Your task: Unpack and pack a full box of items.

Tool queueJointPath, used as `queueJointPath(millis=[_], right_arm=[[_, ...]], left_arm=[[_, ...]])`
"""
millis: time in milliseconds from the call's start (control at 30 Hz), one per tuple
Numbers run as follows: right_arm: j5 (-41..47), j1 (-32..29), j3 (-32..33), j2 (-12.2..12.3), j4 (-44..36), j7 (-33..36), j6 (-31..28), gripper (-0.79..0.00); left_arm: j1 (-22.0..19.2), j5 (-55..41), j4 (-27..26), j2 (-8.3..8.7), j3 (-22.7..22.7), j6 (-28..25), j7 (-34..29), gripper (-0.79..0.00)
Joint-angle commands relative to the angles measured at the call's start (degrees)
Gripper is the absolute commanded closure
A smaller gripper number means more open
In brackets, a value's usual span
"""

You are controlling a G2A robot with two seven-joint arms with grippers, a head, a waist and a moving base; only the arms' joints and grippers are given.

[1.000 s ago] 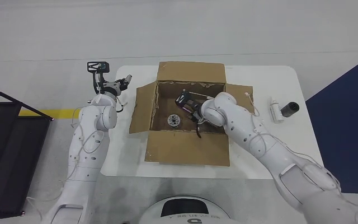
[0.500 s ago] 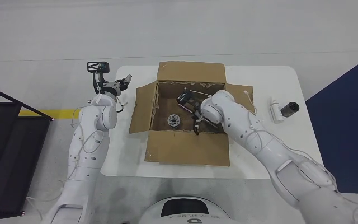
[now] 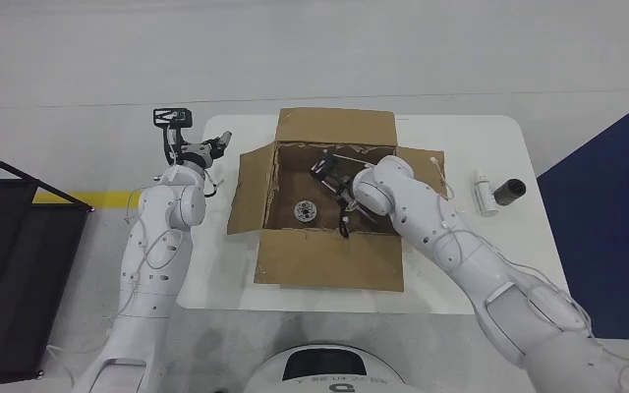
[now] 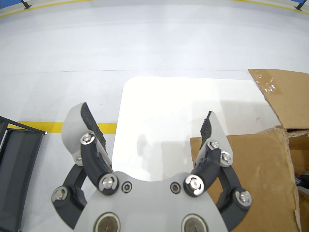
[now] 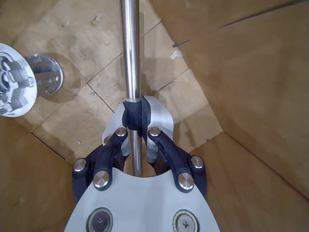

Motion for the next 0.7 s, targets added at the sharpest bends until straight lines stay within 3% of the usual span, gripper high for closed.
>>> queueJointPath(millis=[0, 167, 267, 433, 667], right_arm=[[-1.28, -2.20, 2.73, 1.25, -3.95, -0.36, 0.15, 0.000], [-4.25, -10.28, 11.06, 4.72, -15.90, -2.07, -0.97, 0.000], [-4.97, -16.72, 17.38, 6.70, -23.97, -7.24, -2.97, 0.000], [-3.96, -28.53, 28.56, 9.23, -34.67, -23.32, -8.87, 0.000], [-2.80, -43.80, 41.68, 11.37, -43.77, -46.16, -20.65, 0.000]], left_arm=[[0.00, -0.01, 0.00, 0.00, -0.02, 0.00, 0.00, -0.785], [0.00, -0.01, 0.00, 0.00, -0.02, 0.00, 0.00, -0.785], [0.00, -0.01, 0.00, 0.00, -0.02, 0.00, 0.00, -0.785], [0.00, -0.01, 0.00, 0.00, -0.02, 0.00, 0.00, -0.785], [0.00, -0.01, 0.00, 0.00, -0.02, 0.00, 0.00, -0.785]])
